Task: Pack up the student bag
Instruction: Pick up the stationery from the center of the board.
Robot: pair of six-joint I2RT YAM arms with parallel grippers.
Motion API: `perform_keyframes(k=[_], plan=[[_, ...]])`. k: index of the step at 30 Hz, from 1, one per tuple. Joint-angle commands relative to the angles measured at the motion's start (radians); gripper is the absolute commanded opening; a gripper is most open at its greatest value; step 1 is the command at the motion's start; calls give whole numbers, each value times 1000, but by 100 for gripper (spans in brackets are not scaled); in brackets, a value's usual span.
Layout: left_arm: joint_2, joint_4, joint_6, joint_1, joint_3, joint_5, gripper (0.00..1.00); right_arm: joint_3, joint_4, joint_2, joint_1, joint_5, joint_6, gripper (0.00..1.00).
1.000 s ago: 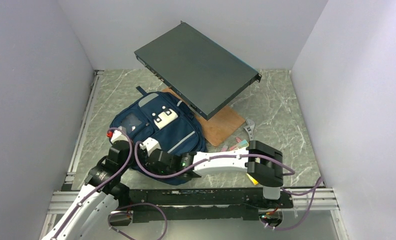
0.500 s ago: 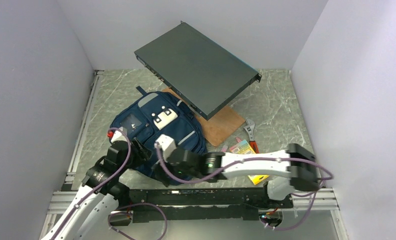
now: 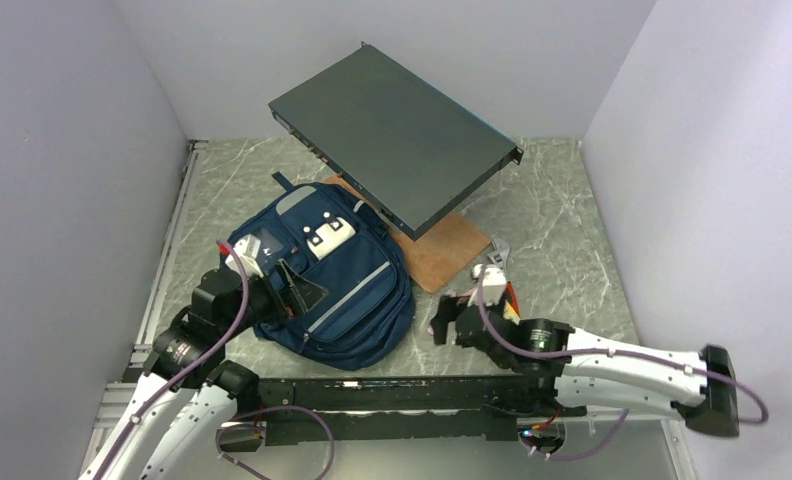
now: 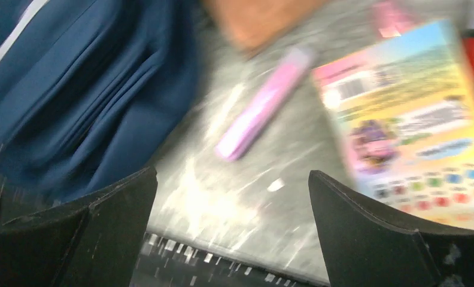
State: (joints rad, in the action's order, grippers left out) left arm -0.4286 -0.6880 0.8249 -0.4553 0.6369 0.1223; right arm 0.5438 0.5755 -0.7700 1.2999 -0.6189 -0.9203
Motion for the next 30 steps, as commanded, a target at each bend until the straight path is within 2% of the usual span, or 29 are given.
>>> perform_keyframes(k=[1,5,10,13,14,17,24,30], plan=[[25,185,35,-5,-59,247,100,-59,55,86,-318,-38,-65,100],[33,187,47,-7,-83,274,100,-51,-13,59,-778,163,73,100],[44,238,73,-34,-120,338,100,-82,-37,52,-1124,303,102,100],[62,286,117,-76,-154,329,100,-117,-21,37,-1324,474,110,100],[60,316,139,-95,-168,327,100,-128,-17,41,-1342,537,108,100],[31,412,168,-183,-191,293,100,-160,4,89,-1344,600,80,100],[-179,497,154,-448,-108,103,100,-201,116,188,-1344,773,64,100],[-363,504,123,-596,-4,-17,100,-252,94,309,-1336,1064,16,100]])
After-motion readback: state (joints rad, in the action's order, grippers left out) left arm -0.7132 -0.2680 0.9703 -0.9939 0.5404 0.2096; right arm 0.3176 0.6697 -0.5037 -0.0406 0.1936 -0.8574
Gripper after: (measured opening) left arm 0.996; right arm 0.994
